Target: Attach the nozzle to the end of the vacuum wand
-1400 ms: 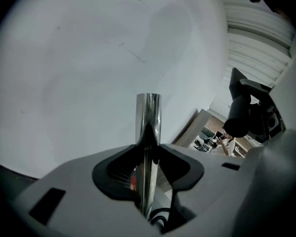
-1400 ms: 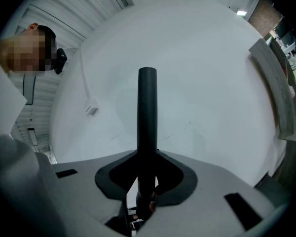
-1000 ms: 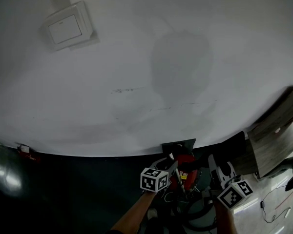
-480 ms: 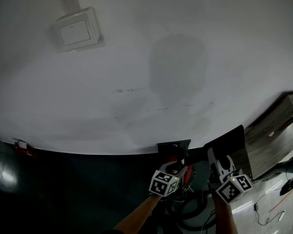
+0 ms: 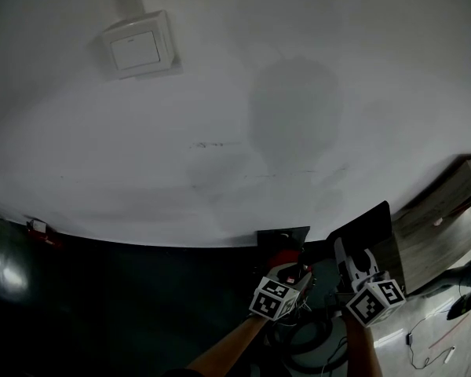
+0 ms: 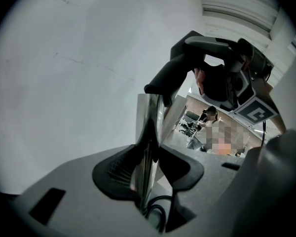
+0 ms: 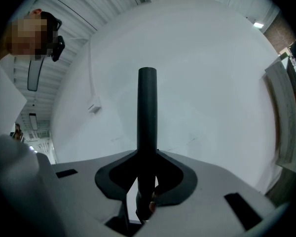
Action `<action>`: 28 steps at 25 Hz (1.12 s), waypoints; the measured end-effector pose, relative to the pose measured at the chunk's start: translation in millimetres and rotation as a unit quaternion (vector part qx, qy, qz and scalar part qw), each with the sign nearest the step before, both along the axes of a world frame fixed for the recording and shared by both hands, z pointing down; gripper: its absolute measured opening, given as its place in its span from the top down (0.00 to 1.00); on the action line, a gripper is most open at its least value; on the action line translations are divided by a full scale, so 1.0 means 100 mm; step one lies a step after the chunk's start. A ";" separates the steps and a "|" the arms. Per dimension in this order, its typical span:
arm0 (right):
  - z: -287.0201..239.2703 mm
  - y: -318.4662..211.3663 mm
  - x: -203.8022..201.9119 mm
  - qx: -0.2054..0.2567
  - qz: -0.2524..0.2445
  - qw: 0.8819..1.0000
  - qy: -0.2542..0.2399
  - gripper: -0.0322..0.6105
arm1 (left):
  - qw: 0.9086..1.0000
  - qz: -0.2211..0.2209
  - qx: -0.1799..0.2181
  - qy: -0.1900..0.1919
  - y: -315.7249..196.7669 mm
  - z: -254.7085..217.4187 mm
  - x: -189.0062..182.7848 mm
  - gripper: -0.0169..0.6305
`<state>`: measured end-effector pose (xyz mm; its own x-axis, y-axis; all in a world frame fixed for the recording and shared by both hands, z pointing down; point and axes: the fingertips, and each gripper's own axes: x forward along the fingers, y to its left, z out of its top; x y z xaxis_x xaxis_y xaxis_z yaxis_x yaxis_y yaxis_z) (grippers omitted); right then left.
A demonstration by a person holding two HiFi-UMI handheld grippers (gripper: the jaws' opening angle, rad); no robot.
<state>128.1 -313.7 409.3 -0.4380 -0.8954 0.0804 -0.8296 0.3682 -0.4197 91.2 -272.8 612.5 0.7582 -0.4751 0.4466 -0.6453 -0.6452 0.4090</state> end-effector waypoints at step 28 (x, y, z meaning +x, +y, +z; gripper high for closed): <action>-0.07 -0.02 -0.68 0.011 -0.148 0.971 0.188 0.81 | 0.999 0.019 0.022 -0.031 0.10 -0.03 0.08 0.75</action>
